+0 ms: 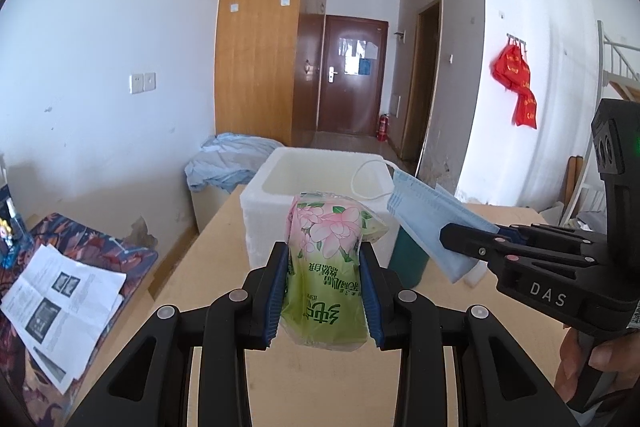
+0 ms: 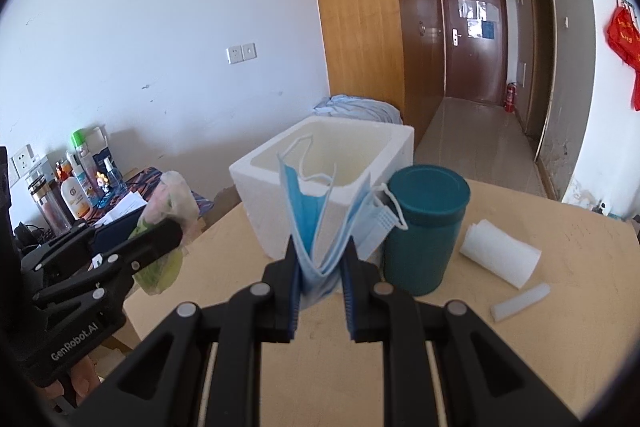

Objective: Organize soft objects
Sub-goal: 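Carry the tissue pack and blue mask over the white foam box with both tools, then open the left tool to drop the tissue pack while the right tool releases the mask into the box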

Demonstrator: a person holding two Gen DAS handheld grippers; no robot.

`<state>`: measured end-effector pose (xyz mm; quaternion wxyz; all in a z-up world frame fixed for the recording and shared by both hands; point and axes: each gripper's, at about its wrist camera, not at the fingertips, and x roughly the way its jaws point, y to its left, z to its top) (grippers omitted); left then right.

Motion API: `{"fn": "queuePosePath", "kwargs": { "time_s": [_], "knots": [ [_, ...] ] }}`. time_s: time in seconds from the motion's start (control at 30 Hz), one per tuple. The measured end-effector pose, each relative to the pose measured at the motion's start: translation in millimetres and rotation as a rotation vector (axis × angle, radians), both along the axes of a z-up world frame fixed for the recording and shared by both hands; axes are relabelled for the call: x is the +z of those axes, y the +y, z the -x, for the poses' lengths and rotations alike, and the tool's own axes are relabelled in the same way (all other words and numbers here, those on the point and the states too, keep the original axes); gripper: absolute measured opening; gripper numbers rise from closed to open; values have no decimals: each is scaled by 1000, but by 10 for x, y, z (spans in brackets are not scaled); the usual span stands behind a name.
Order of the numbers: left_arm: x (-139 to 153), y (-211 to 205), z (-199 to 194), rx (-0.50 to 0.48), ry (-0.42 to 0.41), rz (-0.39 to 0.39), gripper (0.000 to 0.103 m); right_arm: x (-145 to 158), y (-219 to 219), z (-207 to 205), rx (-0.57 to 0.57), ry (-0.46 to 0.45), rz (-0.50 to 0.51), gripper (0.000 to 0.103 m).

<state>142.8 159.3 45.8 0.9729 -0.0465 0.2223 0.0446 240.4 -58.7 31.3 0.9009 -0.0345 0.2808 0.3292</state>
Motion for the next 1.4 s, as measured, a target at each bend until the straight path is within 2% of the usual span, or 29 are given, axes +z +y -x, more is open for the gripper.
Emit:
{"fn": "queuePosePath", "kwargs": {
  "time_s": [0.83,1.1,1.4],
  "knots": [
    [215,234,-1161,37,27,-13,36,209,432,-960,57,24,27,22],
    [114,326,-1558,40,74,14,36,86,564,-1254,71,66,31,22],
    [10,401,-1783,37,106,28,36,26,592,-1376,80,87,32,22]
  ]
}}
